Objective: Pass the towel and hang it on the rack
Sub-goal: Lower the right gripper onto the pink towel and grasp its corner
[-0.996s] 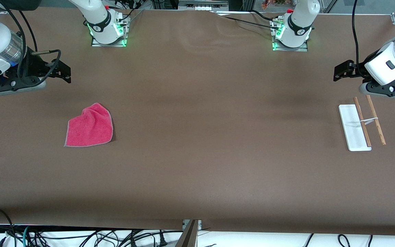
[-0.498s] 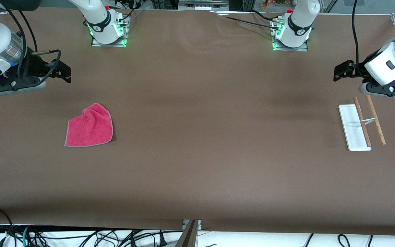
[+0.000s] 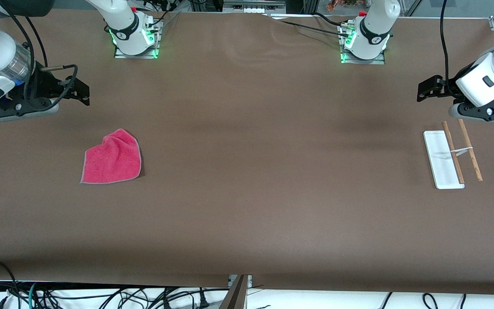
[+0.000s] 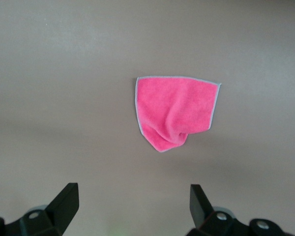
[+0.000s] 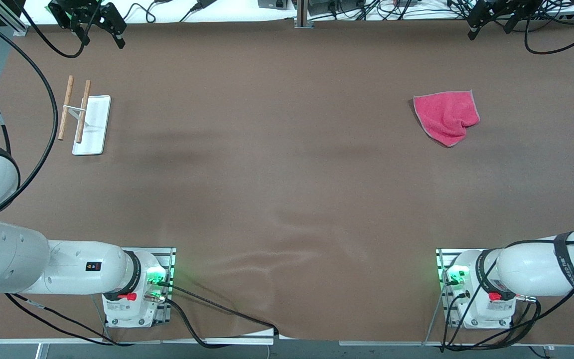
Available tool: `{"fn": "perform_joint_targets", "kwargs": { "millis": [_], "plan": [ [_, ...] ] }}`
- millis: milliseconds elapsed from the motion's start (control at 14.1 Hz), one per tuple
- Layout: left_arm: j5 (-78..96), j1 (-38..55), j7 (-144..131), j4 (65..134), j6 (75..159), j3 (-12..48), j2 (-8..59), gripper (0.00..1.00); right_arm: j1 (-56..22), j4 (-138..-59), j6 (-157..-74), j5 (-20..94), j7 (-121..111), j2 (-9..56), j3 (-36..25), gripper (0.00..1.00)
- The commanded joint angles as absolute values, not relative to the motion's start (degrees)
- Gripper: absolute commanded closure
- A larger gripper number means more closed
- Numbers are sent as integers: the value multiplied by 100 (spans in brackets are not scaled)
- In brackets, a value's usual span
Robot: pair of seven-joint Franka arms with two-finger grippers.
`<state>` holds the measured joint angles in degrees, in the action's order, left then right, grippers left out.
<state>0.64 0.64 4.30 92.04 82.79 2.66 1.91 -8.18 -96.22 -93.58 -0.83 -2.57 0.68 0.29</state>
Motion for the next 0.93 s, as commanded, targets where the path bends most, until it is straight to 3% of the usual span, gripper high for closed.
{"fn": "perform_joint_targets", "kwargs": {
  "millis": [0, 427, 854],
  "plan": [
    [26, 70, 545, 9035, 8165, 264, 264, 0, -773, -9448, -9797, -176, -150, 753, 79, 0],
    [35, 70, 554, 9035, 8156, 264, 264, 0, -756, -9623, -11581, -62, 386, 2599, 70, 0],
    [35, 62, 554, 9035, 8156, 264, 264, 0, -782, -9896, -12550, -53, 729, 3374, 88, 1]
  ]
}}
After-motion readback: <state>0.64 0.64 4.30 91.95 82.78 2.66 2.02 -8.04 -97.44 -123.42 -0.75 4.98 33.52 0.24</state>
